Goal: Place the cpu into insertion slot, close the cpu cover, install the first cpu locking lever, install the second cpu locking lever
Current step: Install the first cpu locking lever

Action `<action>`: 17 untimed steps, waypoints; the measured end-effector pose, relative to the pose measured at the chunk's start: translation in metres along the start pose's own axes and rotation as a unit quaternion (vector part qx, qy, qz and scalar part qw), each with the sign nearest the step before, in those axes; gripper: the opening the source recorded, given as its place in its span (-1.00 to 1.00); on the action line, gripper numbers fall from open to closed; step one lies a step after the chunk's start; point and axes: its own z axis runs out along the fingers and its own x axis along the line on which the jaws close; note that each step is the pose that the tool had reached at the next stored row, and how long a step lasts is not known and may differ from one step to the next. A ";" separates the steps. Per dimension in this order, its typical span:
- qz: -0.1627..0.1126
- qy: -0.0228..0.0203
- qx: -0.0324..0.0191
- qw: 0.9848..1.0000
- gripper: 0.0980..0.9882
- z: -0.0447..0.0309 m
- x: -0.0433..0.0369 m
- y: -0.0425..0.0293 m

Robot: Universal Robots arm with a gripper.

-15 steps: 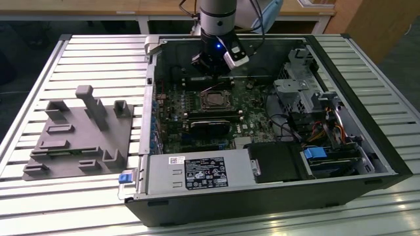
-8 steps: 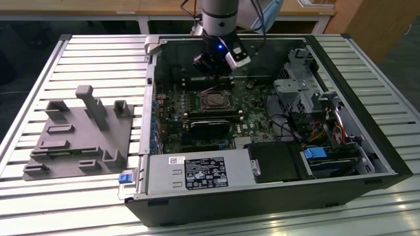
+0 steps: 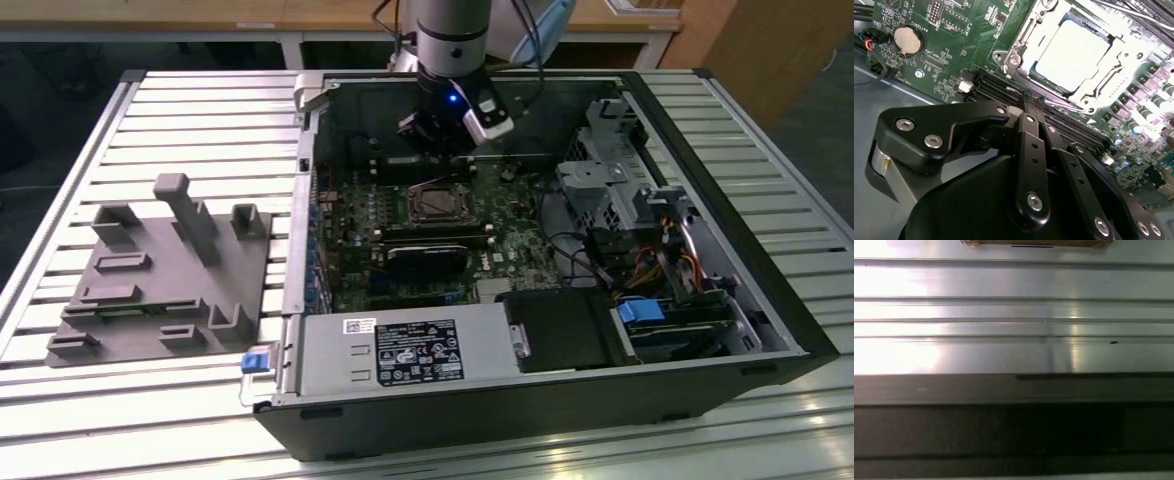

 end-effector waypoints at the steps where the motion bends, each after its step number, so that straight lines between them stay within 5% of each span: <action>1: 0.000 0.000 0.000 1.000 -0.98 0.0009 -0.0005 0.0000; 17: 0.002 0.000 0.001 1.000 -0.98 0.0113 -0.0031 -0.0005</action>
